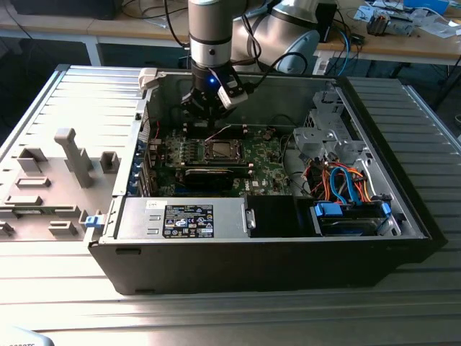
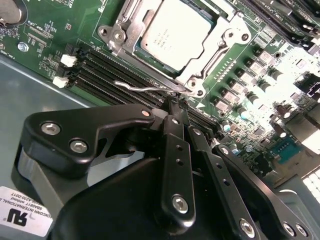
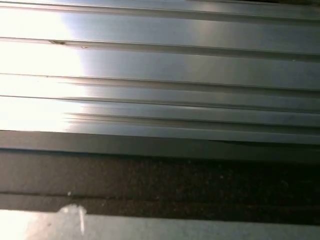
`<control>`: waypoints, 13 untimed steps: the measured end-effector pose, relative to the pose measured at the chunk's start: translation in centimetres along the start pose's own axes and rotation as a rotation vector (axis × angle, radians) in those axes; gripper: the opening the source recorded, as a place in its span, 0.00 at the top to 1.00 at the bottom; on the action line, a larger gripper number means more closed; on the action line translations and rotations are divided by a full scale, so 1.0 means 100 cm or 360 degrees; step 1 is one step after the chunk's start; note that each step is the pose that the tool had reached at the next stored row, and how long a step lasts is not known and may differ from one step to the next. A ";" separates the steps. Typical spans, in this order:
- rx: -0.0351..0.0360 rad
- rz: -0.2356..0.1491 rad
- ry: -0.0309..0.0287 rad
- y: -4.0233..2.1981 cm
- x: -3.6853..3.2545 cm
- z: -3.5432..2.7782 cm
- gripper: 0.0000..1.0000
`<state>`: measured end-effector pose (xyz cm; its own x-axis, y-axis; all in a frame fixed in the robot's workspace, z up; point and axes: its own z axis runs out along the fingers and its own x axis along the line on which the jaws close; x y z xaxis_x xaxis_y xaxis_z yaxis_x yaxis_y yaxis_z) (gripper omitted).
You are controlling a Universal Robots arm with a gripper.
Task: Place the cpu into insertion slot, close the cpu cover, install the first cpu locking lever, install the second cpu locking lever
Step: 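Install the first cpu locking lever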
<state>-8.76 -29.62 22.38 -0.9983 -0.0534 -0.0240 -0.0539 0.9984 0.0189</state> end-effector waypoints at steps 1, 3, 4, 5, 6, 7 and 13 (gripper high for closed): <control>0.0000 0.0000 0.00000 0.0001 -0.0001 0.0002 0.89; 0.0000 -0.0002 0.00003 0.0001 -0.0003 0.0008 0.89; 0.0000 -0.0003 0.00002 0.0001 -0.0003 0.0011 0.89; 0.0000 -0.0006 0.00003 0.0001 -0.0004 0.0017 0.89; 0.0000 -0.0007 0.00004 0.0001 -0.0004 0.0019 0.89; 0.0000 -0.0008 0.00003 0.0002 -0.0005 0.0022 0.89; 0.0000 -0.0014 0.00002 0.0002 -0.0005 0.0040 0.89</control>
<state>-8.70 -29.59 21.99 -0.9978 -0.0621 -0.0240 -0.0625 0.9979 0.0188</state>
